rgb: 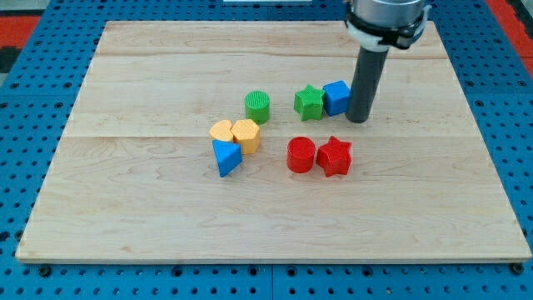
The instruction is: Reposition green circle using green star
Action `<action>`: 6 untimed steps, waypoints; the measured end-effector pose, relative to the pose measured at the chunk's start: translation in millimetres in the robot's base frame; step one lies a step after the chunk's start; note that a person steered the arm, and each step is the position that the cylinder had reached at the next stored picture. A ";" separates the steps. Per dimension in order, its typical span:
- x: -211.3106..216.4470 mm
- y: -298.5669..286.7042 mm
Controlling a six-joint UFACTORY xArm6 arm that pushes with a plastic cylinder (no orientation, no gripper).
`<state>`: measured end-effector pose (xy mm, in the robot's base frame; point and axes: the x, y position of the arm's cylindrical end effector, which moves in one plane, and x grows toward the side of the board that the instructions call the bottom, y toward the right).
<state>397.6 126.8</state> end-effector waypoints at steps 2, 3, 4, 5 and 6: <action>-13.1 -117.8; -5.5 -83.8; 22.9 -93.6; 36.5 -142.5; 35.9 -168.3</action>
